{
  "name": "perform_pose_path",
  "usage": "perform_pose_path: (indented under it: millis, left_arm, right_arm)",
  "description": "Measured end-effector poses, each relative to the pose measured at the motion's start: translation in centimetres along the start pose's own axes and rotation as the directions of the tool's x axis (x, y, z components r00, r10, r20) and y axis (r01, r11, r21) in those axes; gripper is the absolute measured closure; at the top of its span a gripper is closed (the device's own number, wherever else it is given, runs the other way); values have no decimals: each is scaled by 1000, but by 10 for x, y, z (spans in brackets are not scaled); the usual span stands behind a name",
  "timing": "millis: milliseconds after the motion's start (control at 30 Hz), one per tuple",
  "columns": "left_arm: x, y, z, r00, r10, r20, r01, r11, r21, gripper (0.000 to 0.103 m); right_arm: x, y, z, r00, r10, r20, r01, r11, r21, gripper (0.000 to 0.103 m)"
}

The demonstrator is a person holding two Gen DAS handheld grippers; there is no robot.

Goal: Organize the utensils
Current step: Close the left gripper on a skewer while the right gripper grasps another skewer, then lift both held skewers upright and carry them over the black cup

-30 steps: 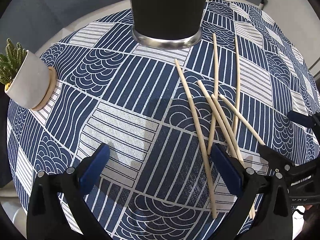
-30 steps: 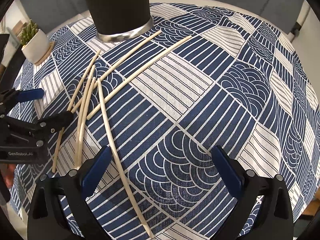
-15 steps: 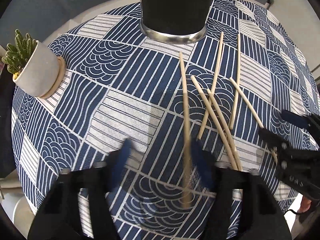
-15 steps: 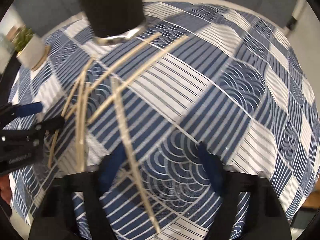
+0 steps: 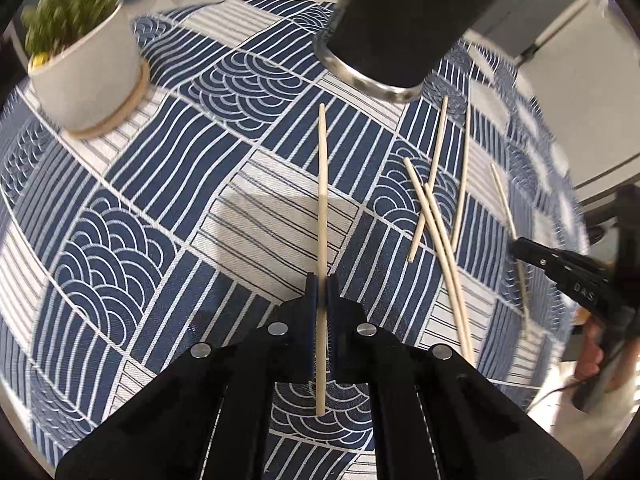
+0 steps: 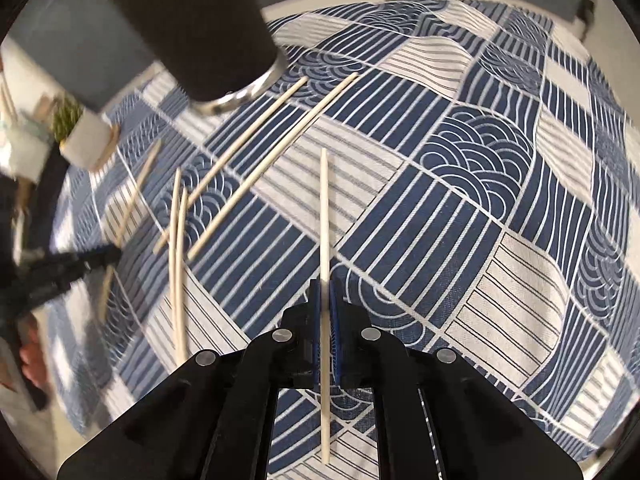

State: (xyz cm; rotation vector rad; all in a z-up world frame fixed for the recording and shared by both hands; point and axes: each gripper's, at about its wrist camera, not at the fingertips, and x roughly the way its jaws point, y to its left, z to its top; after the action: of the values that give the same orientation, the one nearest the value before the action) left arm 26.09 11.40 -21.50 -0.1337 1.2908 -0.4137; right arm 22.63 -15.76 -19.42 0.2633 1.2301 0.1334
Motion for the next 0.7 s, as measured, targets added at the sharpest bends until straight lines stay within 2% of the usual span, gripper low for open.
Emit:
perform_pose_path:
  millis: [67,200,300,400,500,567,600,700]
  left_arm:
    - [-7,9,2,999,-46,8,46,999,-7,98]
    - [-24,13,11,999,-41,21,41,999,-1,98]
    - [-44,12,29,995,-58,82,59,998,-5,98]
    - [-72,5,43,981,-109,161,106,994,24,98]
    - [-102,-5,63,958,-139,250,123,989,79,98]
    - [-120,-9,77,935,-185,304,159,981,108,98]
    - [-130,-13,87,920,-215,328,182,975,129,98]
    - [-151,-26,113,886,-247,392,197,966,164,98]
  right_arm:
    - [-8,1,11,999,9,37,-10,1000,27,98]
    - [-42,8,38,985,-5,173,-3,999,46,98]
    - [-74,22,64,957,7,290,-17,999,32,98]
    - [-104,35,89,915,43,401,-50,999,7,98]
    - [-128,47,111,869,137,475,-128,990,-53,98]
    - [-141,56,126,838,197,508,-174,980,-93,98]
    - [-143,59,129,830,207,519,-177,978,-107,98]
    - [-154,71,144,789,252,561,-192,967,-164,98]
